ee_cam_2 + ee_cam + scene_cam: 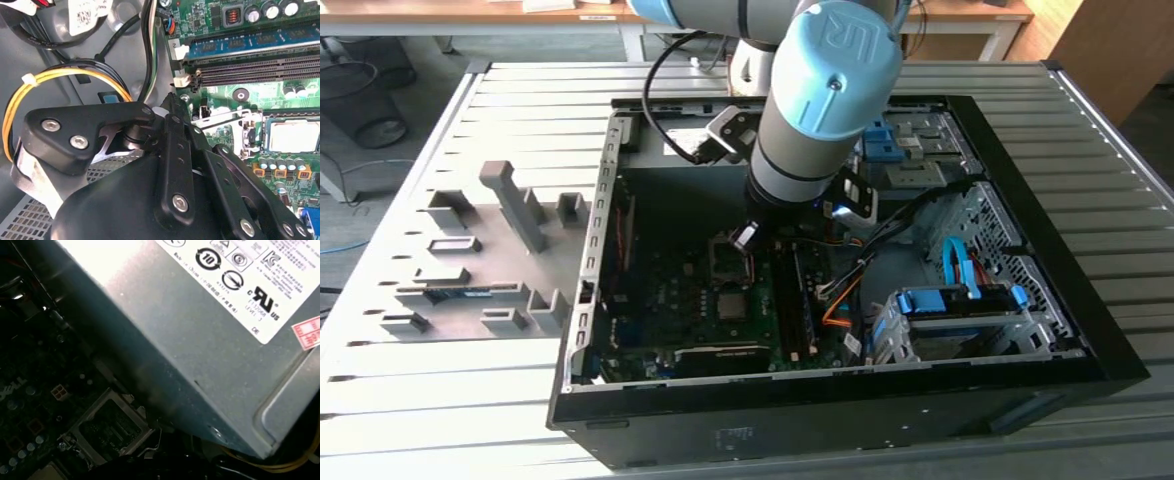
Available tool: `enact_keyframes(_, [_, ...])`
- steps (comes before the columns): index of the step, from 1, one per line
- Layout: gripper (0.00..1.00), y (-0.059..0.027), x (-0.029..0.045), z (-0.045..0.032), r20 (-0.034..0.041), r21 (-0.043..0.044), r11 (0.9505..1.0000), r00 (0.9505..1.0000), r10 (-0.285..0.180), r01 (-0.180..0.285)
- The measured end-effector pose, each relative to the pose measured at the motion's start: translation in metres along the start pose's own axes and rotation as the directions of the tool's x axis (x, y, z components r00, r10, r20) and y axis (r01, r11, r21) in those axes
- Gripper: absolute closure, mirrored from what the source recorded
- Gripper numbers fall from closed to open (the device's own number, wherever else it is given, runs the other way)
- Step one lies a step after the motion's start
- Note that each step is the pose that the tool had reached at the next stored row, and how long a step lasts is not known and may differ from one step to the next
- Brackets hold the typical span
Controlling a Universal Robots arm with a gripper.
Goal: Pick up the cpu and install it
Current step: 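Close the cpu cover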
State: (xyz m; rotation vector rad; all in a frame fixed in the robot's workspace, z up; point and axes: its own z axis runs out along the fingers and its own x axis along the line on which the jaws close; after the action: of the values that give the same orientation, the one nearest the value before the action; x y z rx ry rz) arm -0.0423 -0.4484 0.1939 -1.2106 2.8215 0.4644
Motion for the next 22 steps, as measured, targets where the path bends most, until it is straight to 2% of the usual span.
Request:
enact_keyframes(7, [0.90, 0.0054, 0.0044, -0.0025, 0.0064, 0.0066, 1.0000, 1.0000, -0.003, 0.003])
enact_keyframes(22, [0.90, 0.0119, 0.0088, -0.0124, 0.0129, 0.0133, 0.9999, 0.9999, -0.006, 0.005])
